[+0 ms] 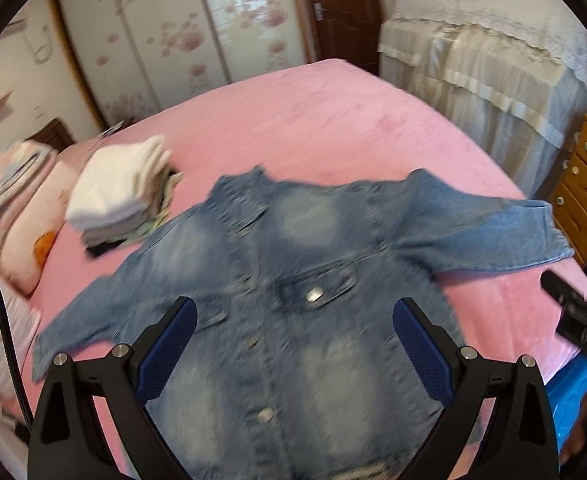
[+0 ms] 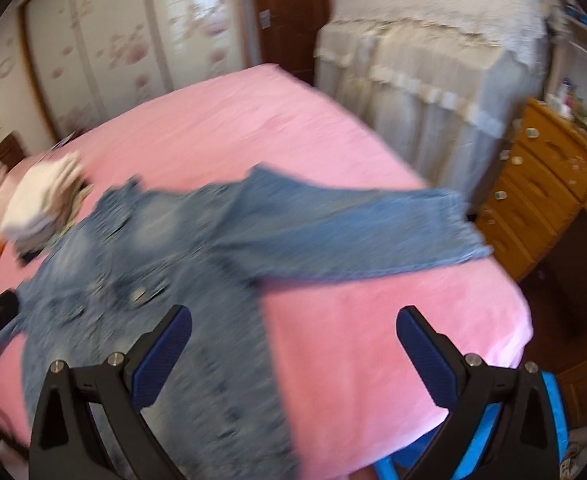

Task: Fold large clothes
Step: 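Grasp the denim sleeve cuff with the right tool and lift it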

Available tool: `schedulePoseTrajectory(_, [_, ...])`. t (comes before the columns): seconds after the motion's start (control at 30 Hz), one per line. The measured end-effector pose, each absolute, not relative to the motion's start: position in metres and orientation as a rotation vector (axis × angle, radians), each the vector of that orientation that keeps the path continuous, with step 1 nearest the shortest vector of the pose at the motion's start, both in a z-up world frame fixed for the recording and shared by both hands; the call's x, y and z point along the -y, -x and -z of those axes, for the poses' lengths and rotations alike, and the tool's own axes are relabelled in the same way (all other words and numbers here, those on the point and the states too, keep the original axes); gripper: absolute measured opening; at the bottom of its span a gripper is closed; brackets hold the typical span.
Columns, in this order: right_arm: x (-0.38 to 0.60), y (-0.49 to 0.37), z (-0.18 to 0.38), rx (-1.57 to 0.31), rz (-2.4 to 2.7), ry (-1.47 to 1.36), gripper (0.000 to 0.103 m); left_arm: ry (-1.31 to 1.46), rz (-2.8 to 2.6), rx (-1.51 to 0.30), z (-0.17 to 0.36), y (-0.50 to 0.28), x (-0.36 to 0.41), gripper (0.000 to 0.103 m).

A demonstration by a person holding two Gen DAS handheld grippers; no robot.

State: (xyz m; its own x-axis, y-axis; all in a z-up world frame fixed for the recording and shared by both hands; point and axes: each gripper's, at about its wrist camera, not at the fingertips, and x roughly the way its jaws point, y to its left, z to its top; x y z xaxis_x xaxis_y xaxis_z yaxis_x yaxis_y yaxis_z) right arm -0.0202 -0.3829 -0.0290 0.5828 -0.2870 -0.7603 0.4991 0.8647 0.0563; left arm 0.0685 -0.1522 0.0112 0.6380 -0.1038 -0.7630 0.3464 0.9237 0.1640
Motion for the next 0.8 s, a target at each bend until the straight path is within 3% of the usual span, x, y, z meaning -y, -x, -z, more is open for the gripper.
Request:
schedulePoseTrajectory(0.17, [0.472, 0.008, 0.045, -0.807, 0.615, -0.341, 0.103, -0.322, 0.315, -0.821, -0.009, -0.101, 0.203, 0.098])
schedulePoseTrajectory(0.37, [0.569, -0.002, 0.107, -0.881, 0.680, -0.566, 0.102, -0.361, 0.357, -0.861, 0.019, -0.135, 0.260, 0.098])
schedulePoseTrajectory(0.5, [0.606, 0.001, 0.158, -0.914, 0.673, -0.755, 0.091, -0.393, 0.398, -0.913, 0.053, -0.144, 0.288, 0.092])
schedulePoseTrajectory(0.73, [0.618, -0.009, 0.193, -0.891, 0.679, -0.800, 0.088, -0.398, 0.422, -1.008, 0.104, -0.146, 0.304, 0.089])
schedulePoseTrajectory(0.77, [0.617, -0.013, 0.194, -0.890, 0.677, -0.790, 0.084, -0.400, 0.406, -1.034, 0.111, -0.149, 0.303, 0.089])
schedulePoseTrajectory(0.8, [0.617, -0.017, 0.194, -0.895, 0.680, -0.778, 0.071, -0.397, 0.402, -1.052, 0.116, -0.151, 0.301, 0.089])
